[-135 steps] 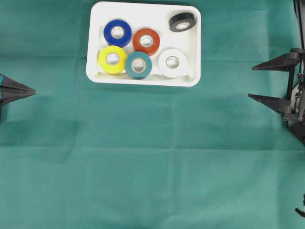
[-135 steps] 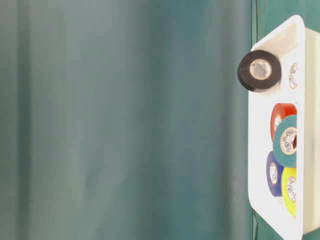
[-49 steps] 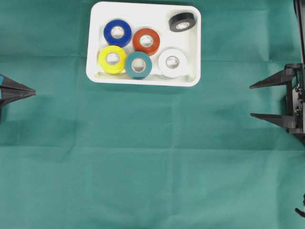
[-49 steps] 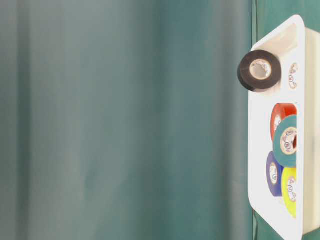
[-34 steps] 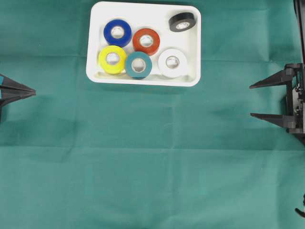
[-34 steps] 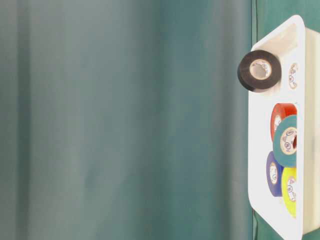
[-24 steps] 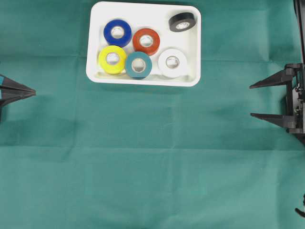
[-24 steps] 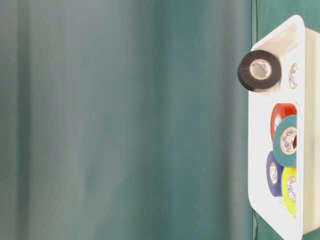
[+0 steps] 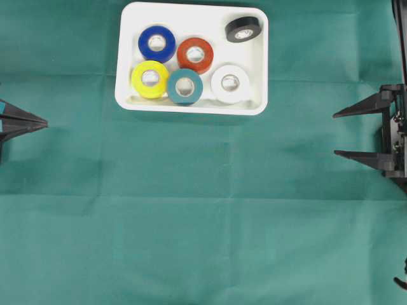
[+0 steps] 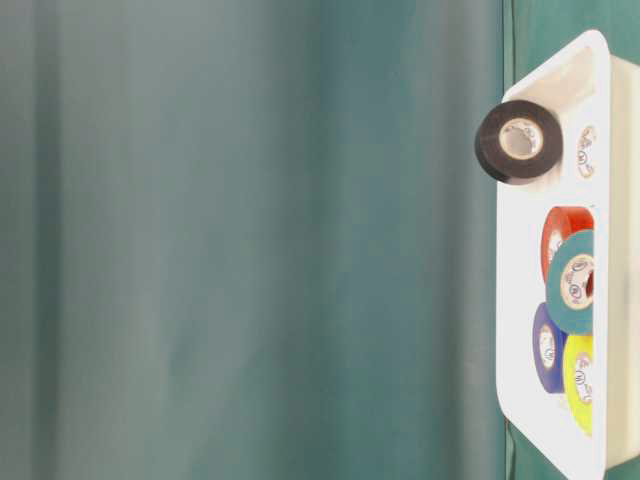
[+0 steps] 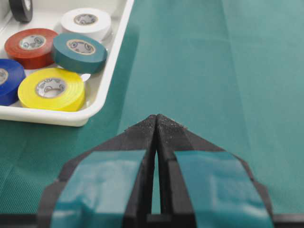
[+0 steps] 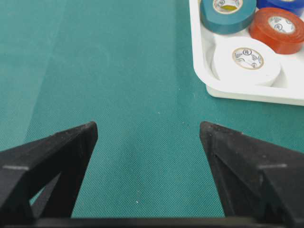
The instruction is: Put the tape into the white case with the right arm.
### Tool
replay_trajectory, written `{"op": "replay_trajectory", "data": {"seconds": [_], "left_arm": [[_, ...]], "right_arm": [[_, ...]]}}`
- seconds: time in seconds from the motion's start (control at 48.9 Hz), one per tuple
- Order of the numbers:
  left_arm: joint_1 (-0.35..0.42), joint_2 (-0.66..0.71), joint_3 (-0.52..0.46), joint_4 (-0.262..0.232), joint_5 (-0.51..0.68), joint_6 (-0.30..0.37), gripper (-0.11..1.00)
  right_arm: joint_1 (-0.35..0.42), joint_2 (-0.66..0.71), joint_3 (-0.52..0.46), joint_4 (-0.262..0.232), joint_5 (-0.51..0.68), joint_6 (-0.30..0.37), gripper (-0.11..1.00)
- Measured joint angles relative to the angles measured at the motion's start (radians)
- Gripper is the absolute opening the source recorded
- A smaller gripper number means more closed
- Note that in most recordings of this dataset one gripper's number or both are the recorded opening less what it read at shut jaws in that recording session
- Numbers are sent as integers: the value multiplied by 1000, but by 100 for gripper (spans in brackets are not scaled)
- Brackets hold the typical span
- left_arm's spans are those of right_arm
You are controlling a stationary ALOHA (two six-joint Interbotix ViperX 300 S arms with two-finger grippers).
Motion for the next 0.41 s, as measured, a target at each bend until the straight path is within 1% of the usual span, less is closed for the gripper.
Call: {"op": "replay_trajectory", "data": {"seconds": [0.409], "left_arm": [[0, 0, 0, 0, 0, 2, 0]], "right_arm": [[-2, -2, 3, 0, 0, 2, 65]]}}
